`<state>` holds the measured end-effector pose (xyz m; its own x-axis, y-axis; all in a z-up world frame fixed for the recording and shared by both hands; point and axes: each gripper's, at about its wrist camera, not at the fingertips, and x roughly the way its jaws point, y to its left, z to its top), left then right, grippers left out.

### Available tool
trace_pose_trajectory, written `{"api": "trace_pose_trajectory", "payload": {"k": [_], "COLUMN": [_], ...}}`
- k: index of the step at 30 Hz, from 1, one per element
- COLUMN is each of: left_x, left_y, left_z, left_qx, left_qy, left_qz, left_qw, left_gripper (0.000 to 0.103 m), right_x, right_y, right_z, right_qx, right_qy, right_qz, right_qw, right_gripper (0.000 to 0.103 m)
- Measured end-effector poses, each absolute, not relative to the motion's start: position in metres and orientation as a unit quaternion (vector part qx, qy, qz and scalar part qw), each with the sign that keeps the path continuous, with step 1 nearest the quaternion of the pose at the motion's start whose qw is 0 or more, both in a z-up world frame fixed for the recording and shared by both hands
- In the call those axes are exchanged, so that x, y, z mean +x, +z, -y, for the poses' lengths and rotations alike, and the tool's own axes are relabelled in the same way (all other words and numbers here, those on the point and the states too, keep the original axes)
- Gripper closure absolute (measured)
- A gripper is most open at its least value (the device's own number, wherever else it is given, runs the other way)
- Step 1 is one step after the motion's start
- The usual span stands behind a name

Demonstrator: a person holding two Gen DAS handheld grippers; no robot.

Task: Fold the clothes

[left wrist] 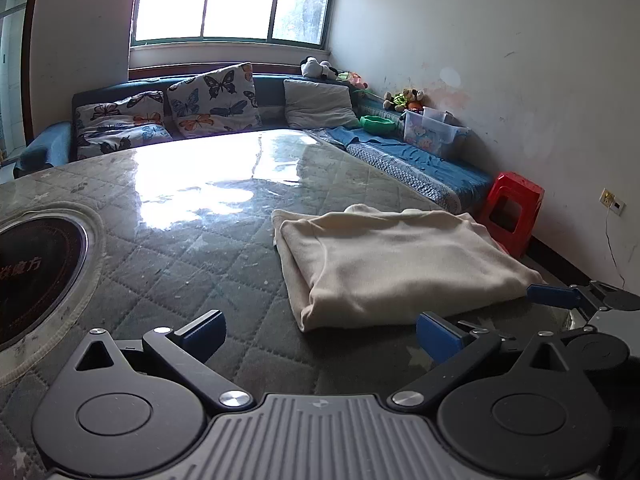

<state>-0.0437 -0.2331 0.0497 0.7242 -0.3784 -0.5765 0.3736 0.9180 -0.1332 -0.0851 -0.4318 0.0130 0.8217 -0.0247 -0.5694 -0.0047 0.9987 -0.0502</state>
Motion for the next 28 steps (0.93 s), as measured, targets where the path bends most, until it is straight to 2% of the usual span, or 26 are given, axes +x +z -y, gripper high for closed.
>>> {"api": "trace_pose_trajectory", "payload": {"k": [28], "left_x": [-0.066], "left_y": [0.041], "left_z": [0.236], "left_qx": [-0.013], "left_qy": [-0.199], "left_qz": [-0.319], "left_qw": [0.927], "left_gripper": [0.000], "right_x": [-0.111], "right_y": [0.007], "right_z": [0.426], "right_qx": [-0.001], "right_qy": [-0.017], "right_qz": [-0.299], "right_qw": [0.954], "right_gripper": [0.000]}}
